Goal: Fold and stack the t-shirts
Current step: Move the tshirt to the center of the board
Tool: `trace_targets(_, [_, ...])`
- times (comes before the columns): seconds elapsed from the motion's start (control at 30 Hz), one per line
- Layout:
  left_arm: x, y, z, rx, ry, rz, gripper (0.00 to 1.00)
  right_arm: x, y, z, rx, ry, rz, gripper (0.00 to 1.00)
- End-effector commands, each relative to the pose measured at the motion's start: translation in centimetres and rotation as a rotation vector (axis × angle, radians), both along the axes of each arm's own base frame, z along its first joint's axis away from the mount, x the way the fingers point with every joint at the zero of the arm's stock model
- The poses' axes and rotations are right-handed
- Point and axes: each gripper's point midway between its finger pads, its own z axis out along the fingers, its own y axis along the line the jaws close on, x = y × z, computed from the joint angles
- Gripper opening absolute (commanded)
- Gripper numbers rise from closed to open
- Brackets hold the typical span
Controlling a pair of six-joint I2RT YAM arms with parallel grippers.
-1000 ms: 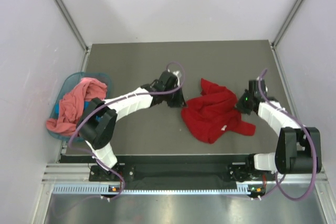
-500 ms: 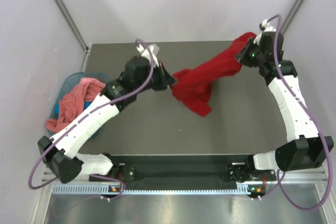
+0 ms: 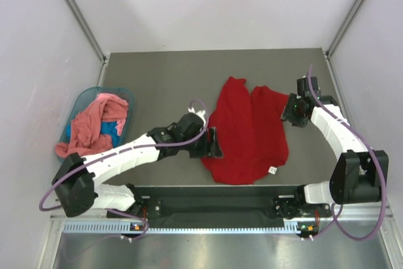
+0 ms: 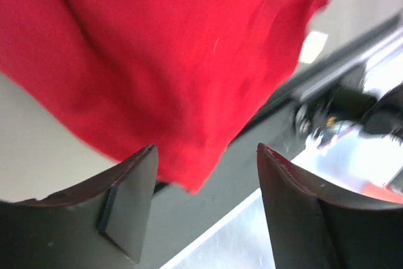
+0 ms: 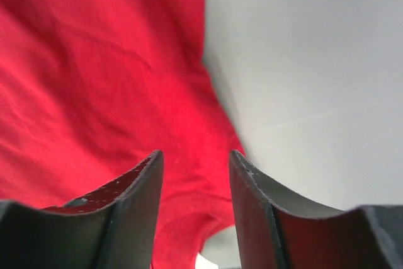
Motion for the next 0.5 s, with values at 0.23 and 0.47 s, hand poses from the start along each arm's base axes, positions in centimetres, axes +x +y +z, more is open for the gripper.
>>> trace_targets(0.23, [18.4, 4.1, 5.2, 0.068, -0.286, 0.294, 0.68, 9.5, -4.0, 1.2, -0.002, -0.203, -0.091, 0.43])
trace_targets(0.47, [24.7, 4.2, 2.7, 0.062, -0.26, 0.268, 0.68, 16.3, -5.5, -1.1, 0.076, -0.232, -0.09, 0.4])
